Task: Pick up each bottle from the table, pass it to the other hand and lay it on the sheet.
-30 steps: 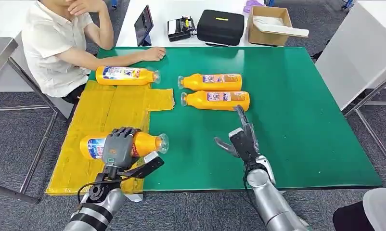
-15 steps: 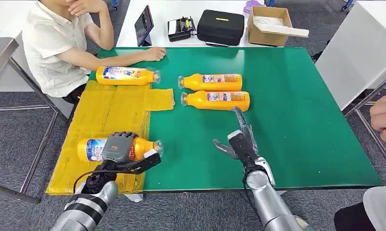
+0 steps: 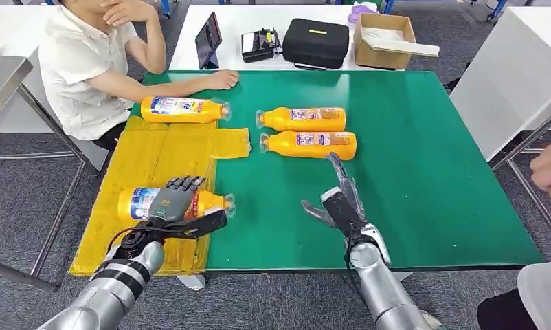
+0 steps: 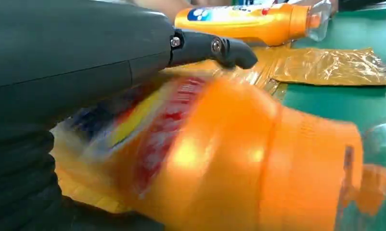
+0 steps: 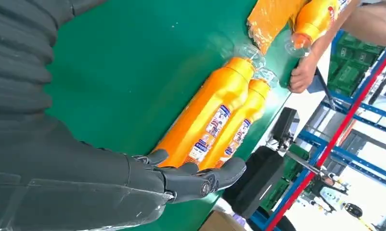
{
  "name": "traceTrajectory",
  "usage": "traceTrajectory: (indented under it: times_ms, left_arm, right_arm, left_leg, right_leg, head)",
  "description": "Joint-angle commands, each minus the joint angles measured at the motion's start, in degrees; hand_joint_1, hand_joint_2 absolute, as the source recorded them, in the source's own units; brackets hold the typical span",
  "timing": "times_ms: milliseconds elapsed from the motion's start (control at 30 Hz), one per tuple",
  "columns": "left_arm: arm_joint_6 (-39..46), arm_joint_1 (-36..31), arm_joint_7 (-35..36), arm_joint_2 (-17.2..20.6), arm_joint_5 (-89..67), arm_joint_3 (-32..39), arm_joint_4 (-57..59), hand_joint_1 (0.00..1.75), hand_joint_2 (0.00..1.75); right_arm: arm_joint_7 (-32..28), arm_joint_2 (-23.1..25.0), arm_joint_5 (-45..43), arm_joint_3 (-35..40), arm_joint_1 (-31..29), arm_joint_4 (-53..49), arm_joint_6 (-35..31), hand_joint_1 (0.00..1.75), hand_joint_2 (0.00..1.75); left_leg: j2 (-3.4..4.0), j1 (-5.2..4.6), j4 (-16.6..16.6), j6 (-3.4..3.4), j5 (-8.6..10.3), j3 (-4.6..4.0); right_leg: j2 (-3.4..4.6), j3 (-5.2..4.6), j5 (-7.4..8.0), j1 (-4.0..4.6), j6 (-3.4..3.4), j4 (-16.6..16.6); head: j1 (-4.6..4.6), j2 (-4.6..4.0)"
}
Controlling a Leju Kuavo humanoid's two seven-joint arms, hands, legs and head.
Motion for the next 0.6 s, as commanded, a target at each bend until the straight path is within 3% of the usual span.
traceTrajectory:
  times_ms: [33,200,333,600]
  left_arm:
    - [-7.4,-1.5,-0.2,0.1,1.4,-0.8,8.2,0.0,1.75]
    - [-7.4,-1.5,-0.2,0.1,1.4,-0.8,8.2,0.0,1.75]
    - [-15.7,-2.4,-2.0,1.5,4.8,-2.1,10.4,0.0,1.75]
    - [-10.3,-0.6,-4.9,0.6,5.2,-4.0,5.4,0.0,1.75]
  right_arm:
    - [-0.2,0.4,0.1,-0.9,-2.4,4.8,0.4,0.0,1.75]
    - [-0.2,0.4,0.1,-0.9,-2.4,4.8,0.4,0.0,1.75]
    - [-1.6,0.5,0.3,-0.3,-3.8,7.7,-0.2,0.0,1.75]
    - [-1.7,-0.2,0.0,-0.6,-2.5,5.9,0.1,0.0,1.75]
  left_leg:
    - [0.16,0.02,0.0,-0.01,0.01,0.08]
    - [0.42,0.07,-0.1,-0.05,0.01,0.15]
    - [0.32,0.06,-0.1,-0.05,0.02,0.16]
    - [0.26,0.04,-0.1,-0.04,0.05,0.25]
  right_leg:
    - [0.1,0.04,0.05,0.04,-0.13,0.0]
    - [0.3,0.07,0.16,0.11,-0.29,-0.1]
    - [0.22,0.1,0.16,0.09,-0.25,-0.1]
    - [0.16,0.21,0.17,0.08,-0.23,-0.1]
  head:
    - [0.0,0.0]
    - [0.0,0.0]
    - [0.0,0.0]
    - [0.0,0.0]
